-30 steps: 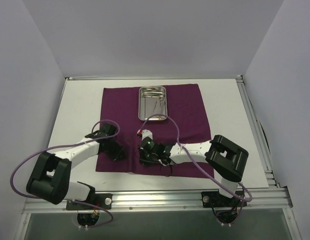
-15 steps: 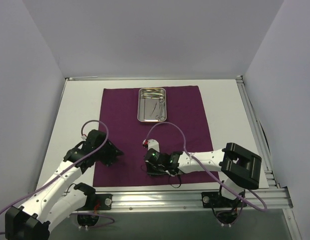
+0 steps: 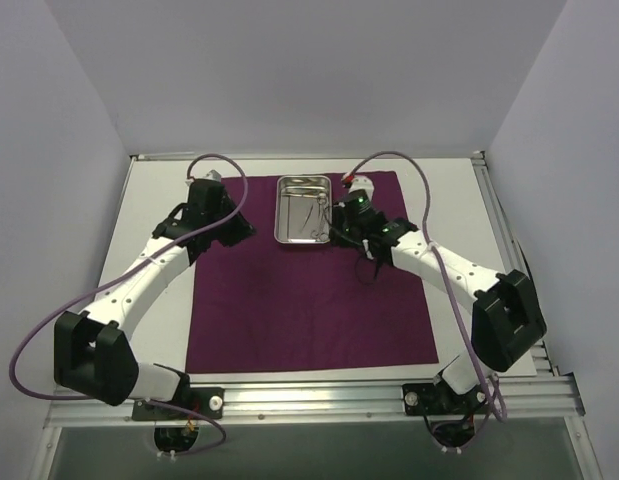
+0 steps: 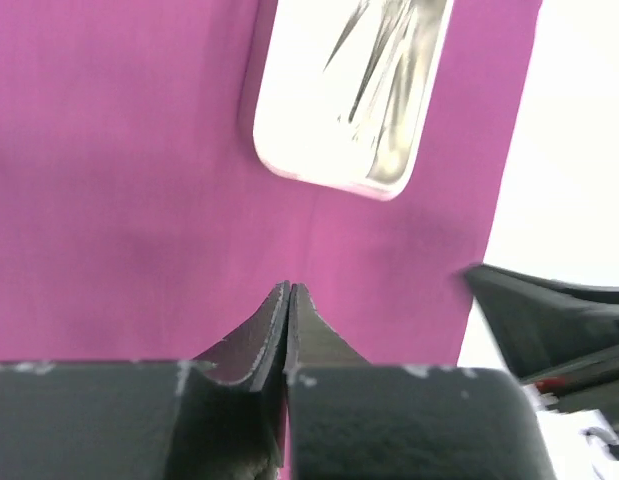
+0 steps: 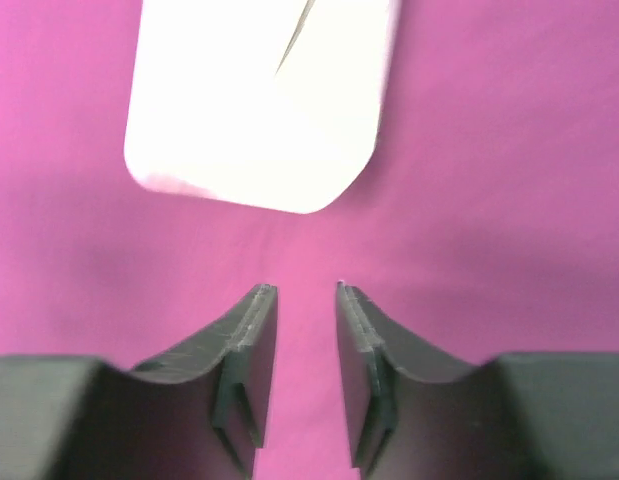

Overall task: Open and lay out the surgical kit
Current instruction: Smooth out the surgical kit at the center of the board.

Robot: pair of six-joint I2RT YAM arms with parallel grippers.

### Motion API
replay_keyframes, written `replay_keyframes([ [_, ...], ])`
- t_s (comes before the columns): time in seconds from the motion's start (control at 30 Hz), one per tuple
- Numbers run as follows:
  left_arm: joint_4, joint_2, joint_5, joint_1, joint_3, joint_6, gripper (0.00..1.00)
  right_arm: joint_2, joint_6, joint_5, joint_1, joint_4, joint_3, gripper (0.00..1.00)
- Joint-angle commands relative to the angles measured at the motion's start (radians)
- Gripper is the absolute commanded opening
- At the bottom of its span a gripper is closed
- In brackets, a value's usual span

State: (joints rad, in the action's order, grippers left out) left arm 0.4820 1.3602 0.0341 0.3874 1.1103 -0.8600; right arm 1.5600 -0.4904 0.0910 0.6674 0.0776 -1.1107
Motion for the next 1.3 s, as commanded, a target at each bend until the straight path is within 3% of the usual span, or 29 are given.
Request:
replay_keyframes([
  [0.0, -0.106, 0.086, 0.108, -0.105, 0.088, 0.09, 0.02, -0.022, 0.088, 0.036, -0.133, 0.034, -0.09, 0.28],
  [0.1, -0.141, 0.184, 0.176, -0.202, 0.135, 0.064, 0.02, 0.034, 0.114, 0.004, -0.222, 0.008, -0.15, 0.15],
  [0.13, -0.131, 0.245, 0.185, -0.215, 0.157, 0.071, 0.02, 0.052, 0.124, -0.002, -0.242, 0.008, -0.167, 0.05],
  [0.2, -0.079, 0.321, 0.193, -0.252, 0.259, 0.099, 0.02, 0.106, 0.142, -0.008, -0.275, -0.007, -0.187, 0.0],
  [0.43, 0.121, 0.641, 0.228, -0.298, 0.542, 0.165, 0.02, 0.28, 0.191, -0.045, -0.399, -0.068, -0.248, 0.0],
  [0.73, 0.277, 0.87, 0.081, -0.323, 0.721, 0.191, 0.02, 0.486, 0.187, -0.151, -0.496, -0.13, -0.308, 0.0],
  [1.1, 0.47, 1.195, 0.154, -0.361, 1.094, 0.23, 0.02, 0.618, 0.153, -0.201, -0.552, -0.159, -0.328, 0.0],
  [1.27, 0.492, 1.26, 0.181, -0.371, 1.192, 0.231, 0.02, 0.658, 0.156, -0.206, -0.562, -0.136, -0.379, 0.0],
])
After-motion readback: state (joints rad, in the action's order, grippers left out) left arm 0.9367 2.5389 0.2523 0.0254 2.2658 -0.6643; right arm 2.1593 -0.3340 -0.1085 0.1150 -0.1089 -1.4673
